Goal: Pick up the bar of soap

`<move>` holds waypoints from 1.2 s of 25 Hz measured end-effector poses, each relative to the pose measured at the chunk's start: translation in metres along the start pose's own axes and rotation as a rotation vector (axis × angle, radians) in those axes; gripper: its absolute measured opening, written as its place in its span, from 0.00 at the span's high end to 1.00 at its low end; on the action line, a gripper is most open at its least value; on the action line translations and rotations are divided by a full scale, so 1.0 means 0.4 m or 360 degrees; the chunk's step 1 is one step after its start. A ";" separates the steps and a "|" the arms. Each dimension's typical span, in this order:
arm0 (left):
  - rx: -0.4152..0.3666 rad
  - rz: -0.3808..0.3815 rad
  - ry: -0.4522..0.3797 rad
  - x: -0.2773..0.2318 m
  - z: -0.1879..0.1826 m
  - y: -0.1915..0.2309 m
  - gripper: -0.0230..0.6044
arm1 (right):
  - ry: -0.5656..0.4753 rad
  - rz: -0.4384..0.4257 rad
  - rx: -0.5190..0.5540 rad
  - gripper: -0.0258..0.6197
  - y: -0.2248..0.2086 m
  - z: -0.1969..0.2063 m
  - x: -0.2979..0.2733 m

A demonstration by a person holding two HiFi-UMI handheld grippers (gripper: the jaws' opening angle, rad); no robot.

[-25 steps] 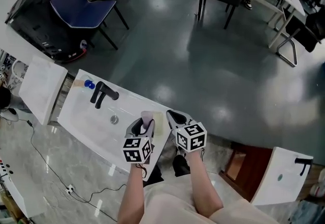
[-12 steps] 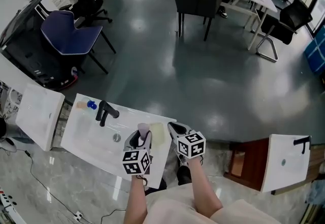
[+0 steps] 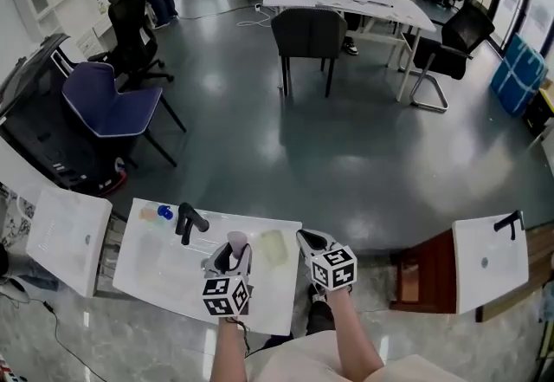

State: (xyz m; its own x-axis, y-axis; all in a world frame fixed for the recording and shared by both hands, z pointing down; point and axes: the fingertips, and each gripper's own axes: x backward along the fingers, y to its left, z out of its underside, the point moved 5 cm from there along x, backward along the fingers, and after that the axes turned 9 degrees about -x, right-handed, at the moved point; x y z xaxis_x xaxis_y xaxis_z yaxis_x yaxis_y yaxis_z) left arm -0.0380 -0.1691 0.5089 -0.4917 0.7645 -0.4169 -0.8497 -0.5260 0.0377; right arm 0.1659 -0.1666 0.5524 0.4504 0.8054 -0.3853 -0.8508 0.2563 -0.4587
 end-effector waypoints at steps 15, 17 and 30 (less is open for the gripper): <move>-0.0107 0.0135 -0.0192 0.070 0.020 0.052 0.67 | -0.0141 0.0273 0.0124 0.95 -0.011 0.088 0.148; -0.0104 0.0141 -0.0211 0.075 0.025 0.047 0.67 | -0.0193 0.0299 0.0080 0.95 -0.015 0.083 0.159; -0.0133 0.0169 -0.0273 0.091 0.046 0.034 0.67 | -0.0294 0.0338 0.0019 0.95 -0.014 0.096 0.169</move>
State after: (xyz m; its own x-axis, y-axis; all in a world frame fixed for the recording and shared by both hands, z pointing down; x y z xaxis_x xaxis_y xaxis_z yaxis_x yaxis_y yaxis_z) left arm -0.0709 -0.1415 0.5108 -0.6090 0.7515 -0.2537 -0.7760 -0.6307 -0.0053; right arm 0.1908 -0.0932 0.5596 0.2057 0.9252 -0.3190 -0.9244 0.0767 -0.3736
